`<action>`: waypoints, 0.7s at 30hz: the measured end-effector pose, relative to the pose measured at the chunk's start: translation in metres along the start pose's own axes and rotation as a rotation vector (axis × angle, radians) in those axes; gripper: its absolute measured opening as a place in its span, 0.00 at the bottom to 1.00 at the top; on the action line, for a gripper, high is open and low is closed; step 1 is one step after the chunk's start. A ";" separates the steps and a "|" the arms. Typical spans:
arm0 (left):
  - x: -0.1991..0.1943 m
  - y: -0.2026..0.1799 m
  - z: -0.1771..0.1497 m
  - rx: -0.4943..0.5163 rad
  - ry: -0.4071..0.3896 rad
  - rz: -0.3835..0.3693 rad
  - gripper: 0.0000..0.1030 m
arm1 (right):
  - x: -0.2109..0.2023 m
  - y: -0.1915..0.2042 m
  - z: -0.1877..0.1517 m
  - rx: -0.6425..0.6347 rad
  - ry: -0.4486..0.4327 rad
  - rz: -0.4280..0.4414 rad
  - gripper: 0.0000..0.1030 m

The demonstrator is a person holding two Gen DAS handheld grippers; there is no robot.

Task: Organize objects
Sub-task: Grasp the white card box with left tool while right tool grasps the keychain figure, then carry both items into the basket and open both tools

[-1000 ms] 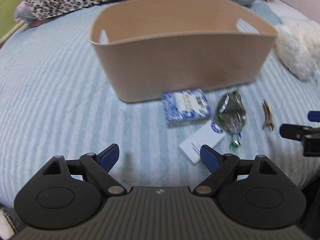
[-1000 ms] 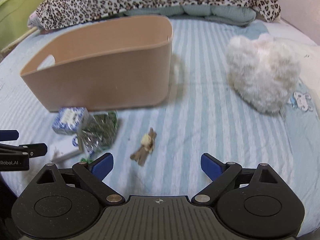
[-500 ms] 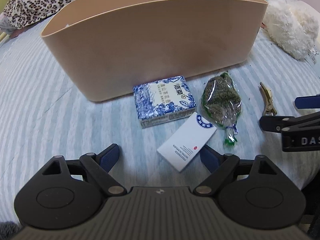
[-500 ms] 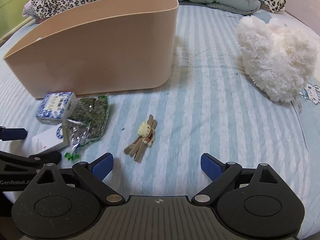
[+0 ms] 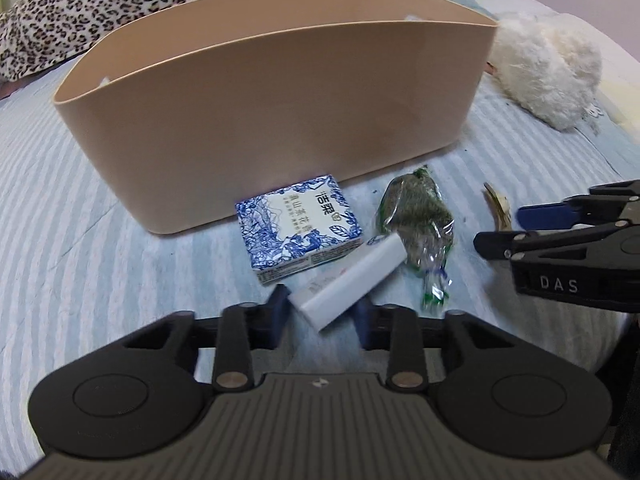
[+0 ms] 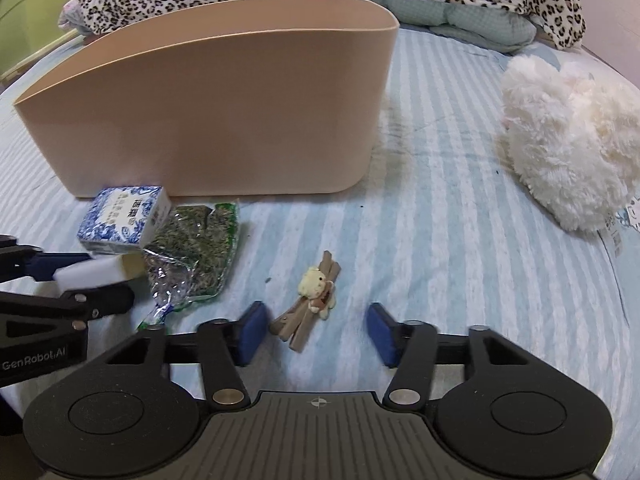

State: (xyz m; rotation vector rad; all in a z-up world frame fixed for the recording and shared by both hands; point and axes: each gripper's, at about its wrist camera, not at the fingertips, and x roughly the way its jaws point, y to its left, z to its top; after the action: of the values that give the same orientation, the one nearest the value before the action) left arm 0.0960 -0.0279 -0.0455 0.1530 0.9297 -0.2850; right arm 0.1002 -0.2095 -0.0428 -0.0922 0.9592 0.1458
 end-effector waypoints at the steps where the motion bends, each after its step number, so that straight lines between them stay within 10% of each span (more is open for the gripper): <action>1: 0.000 0.000 0.000 0.000 0.001 -0.005 0.24 | -0.002 0.001 0.000 -0.002 -0.001 -0.001 0.26; 21: -0.015 0.013 -0.004 -0.051 0.019 -0.013 0.18 | -0.027 -0.010 -0.008 0.059 -0.023 0.032 0.16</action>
State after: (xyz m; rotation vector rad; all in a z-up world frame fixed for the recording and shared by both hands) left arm 0.0882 -0.0120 -0.0360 0.1028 0.9560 -0.2723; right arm 0.0802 -0.2230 -0.0251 -0.0210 0.9420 0.1480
